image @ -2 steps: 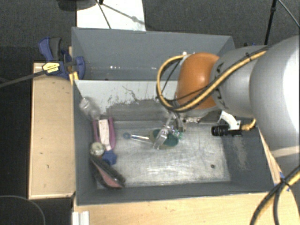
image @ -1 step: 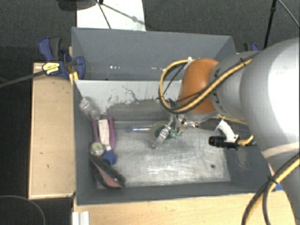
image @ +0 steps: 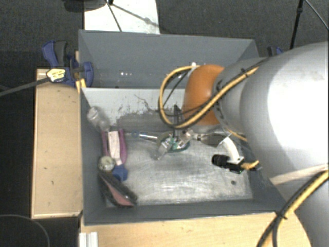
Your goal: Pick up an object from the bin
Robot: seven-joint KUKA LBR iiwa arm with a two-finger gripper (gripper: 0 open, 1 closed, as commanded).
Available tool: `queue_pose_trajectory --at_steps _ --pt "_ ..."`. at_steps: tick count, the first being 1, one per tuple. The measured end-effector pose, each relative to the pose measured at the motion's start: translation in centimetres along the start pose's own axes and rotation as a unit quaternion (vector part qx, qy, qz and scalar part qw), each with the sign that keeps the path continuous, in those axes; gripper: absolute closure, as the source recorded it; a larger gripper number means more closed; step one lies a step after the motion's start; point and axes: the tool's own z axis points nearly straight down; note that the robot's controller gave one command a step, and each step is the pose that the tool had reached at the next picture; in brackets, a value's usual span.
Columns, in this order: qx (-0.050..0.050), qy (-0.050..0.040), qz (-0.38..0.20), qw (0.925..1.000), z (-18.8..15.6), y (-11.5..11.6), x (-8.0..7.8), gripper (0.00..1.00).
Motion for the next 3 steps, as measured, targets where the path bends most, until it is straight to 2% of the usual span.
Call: queue_pose_trajectory --at_steps 1,2,3 --pt "-0.001 -0.0011 0.0 1.0 -0.1 0.0 -0.2 1.0" --pt "0.001 0.0035 -0.002 1.0 -10.7 0.3 -0.4 1.0" --pt "0.003 0.0045 -0.005 1.0 -10.9 0.3 -0.5 1.0"
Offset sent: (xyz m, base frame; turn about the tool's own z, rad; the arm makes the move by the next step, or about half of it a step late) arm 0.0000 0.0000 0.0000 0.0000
